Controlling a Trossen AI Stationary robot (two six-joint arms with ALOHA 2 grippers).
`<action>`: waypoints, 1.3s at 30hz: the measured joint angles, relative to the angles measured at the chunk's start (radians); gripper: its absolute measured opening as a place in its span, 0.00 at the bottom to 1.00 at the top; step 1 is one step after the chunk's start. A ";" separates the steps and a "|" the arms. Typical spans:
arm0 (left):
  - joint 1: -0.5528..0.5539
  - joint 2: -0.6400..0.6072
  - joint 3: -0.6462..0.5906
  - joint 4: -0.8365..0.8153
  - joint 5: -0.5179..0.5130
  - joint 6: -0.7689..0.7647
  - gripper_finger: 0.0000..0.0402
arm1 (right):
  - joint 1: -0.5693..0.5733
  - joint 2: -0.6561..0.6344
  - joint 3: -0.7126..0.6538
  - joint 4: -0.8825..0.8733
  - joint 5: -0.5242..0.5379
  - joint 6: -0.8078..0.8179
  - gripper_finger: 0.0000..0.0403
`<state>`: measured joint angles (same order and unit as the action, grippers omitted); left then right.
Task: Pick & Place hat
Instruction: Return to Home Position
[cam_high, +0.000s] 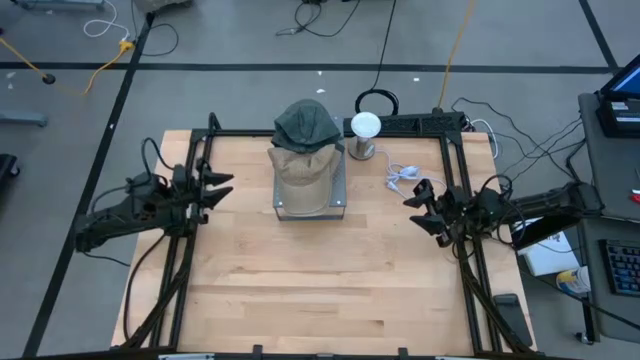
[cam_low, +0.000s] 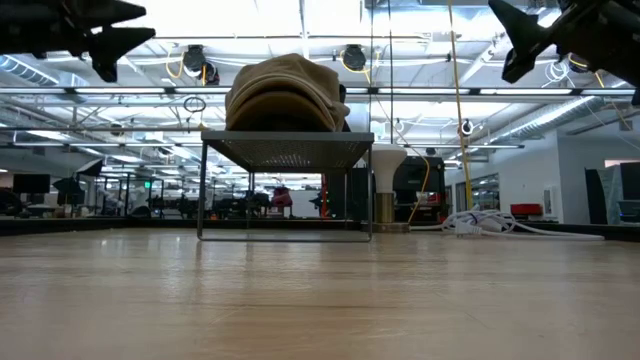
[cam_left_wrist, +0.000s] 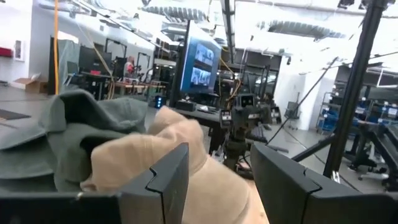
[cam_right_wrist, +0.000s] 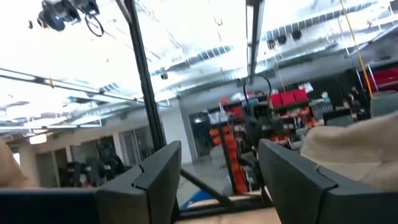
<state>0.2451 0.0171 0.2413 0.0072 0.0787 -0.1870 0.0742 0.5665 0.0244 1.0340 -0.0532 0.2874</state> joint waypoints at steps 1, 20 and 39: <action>0.000 -0.007 -0.012 0.001 0.002 0.007 0.44 | 0.000 -0.010 -0.007 -0.005 0.000 0.000 0.52; -0.032 -0.012 -0.229 0.258 -0.009 0.073 0.44 | -0.006 -0.074 -0.009 -0.106 -0.001 -0.125 0.52; -0.044 -0.012 -0.226 0.191 -0.046 0.042 0.44 | -0.207 -0.369 -0.010 -0.433 -0.191 -0.064 0.52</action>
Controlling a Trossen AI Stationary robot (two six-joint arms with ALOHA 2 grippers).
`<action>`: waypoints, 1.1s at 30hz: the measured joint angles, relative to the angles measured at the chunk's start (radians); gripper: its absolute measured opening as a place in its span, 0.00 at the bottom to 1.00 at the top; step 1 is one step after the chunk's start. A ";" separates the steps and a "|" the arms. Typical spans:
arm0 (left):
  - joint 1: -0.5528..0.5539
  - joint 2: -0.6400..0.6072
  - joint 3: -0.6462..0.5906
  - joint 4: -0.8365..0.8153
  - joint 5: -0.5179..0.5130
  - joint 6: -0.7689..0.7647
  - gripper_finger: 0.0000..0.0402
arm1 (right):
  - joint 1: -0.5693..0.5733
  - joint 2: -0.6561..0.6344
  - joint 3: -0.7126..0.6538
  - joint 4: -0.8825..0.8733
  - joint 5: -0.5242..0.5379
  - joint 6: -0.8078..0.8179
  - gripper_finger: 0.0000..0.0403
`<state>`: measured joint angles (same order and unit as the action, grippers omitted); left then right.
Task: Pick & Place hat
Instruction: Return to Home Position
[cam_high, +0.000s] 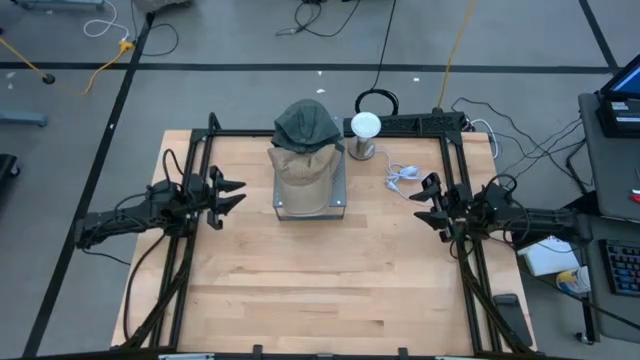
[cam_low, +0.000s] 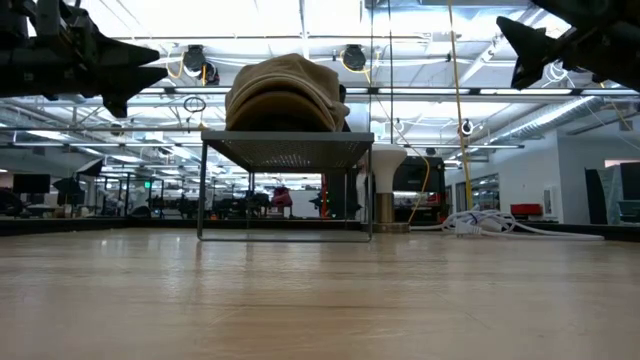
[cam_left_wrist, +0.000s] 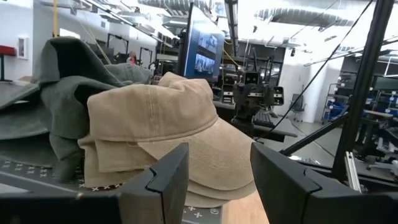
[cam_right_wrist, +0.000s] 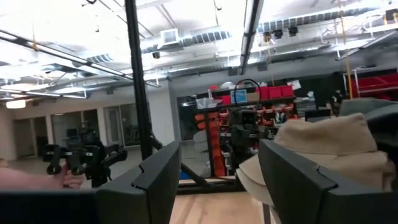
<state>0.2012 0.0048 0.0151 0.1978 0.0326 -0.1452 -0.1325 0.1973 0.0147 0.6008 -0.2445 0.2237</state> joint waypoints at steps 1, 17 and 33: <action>0.000 0.000 0.000 0.000 0.000 -0.005 0.44 | -0.007 -0.021 0.000 -0.024 0.000 0.005 0.52; 0.000 0.000 0.001 -0.058 -0.008 -0.044 0.44 | -0.152 -0.194 0.000 -0.488 0.099 0.205 0.52; 0.001 0.012 0.005 -0.192 -0.033 -0.144 0.44 | -0.235 -0.188 0.004 -0.565 0.115 0.262 0.52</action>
